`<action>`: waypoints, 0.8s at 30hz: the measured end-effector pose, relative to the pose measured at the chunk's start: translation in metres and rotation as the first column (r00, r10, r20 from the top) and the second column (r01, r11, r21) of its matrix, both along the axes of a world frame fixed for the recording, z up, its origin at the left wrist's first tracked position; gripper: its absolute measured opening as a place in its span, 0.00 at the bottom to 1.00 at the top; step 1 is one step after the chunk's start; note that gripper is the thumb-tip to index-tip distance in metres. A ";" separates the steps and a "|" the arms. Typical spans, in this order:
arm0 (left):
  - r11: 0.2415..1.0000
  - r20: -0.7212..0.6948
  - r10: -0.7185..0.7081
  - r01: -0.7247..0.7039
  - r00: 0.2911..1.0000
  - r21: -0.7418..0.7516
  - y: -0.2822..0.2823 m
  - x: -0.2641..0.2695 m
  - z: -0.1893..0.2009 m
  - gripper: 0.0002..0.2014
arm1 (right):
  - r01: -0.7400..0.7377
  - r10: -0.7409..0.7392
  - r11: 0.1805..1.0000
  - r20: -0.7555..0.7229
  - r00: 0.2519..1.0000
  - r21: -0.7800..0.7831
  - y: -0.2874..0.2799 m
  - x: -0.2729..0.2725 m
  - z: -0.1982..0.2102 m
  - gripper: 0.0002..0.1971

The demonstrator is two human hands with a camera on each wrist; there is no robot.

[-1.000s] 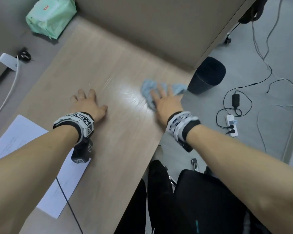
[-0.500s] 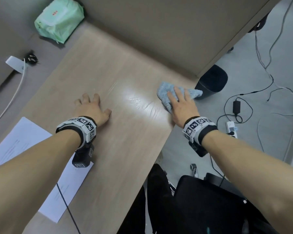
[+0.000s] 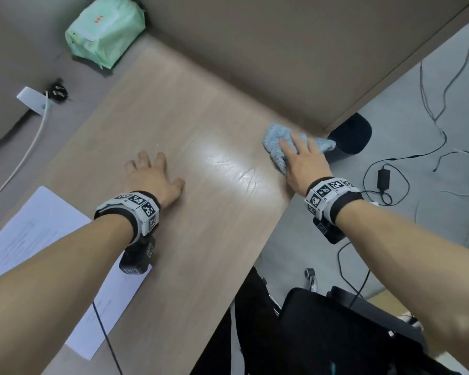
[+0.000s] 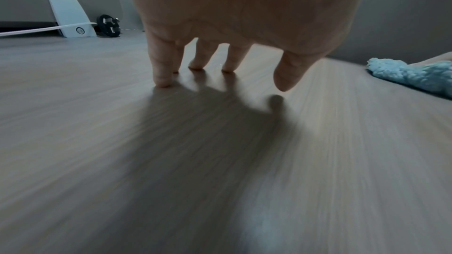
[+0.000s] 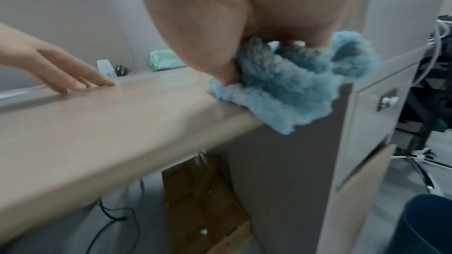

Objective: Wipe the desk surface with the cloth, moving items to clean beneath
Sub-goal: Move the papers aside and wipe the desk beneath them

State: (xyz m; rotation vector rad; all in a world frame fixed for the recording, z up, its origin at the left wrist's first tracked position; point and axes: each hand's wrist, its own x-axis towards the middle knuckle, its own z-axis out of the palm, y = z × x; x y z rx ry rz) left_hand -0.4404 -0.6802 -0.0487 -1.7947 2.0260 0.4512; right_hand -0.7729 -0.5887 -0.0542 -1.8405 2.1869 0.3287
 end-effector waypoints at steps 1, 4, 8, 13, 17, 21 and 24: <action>1.000 -0.001 0.000 0.000 1.000 0.006 0.000 0.001 0.000 0.38 | 0.048 -0.047 0.999 -0.023 0.999 0.026 -0.009 0.010 0.004 0.35; 0.998 -0.042 0.018 -0.015 0.999 0.064 -0.004 0.006 0.005 0.40 | 0.041 -0.043 0.997 0.035 0.998 0.063 -0.030 0.050 0.017 0.29; 0.988 -0.300 0.150 -0.135 0.942 0.070 -0.005 0.032 0.020 0.35 | -0.105 0.101 0.995 0.267 0.958 0.001 -0.037 0.121 0.038 0.23; 0.829 -0.472 0.507 -0.558 0.722 0.037 0.030 0.105 0.033 0.16 | -0.237 0.210 0.971 0.365 0.907 0.029 -0.020 0.206 0.057 0.20; 0.711 -0.428 0.640 -0.703 0.638 0.014 0.063 0.174 0.043 0.09 | -0.382 0.340 0.909 0.233 0.911 0.169 -0.012 0.238 0.062 0.23; 0.577 -0.334 0.775 -0.816 0.536 0.032 0.099 0.241 0.050 0.15 | -0.455 0.450 0.887 0.077 0.890 0.073 -0.030 0.277 0.080 0.21; 0.514 -0.256 0.842 -0.851 0.475 0.109 0.122 0.272 0.041 0.21 | -0.477 0.471 0.877 0.099 0.877 0.056 -0.039 0.310 0.088 0.19</action>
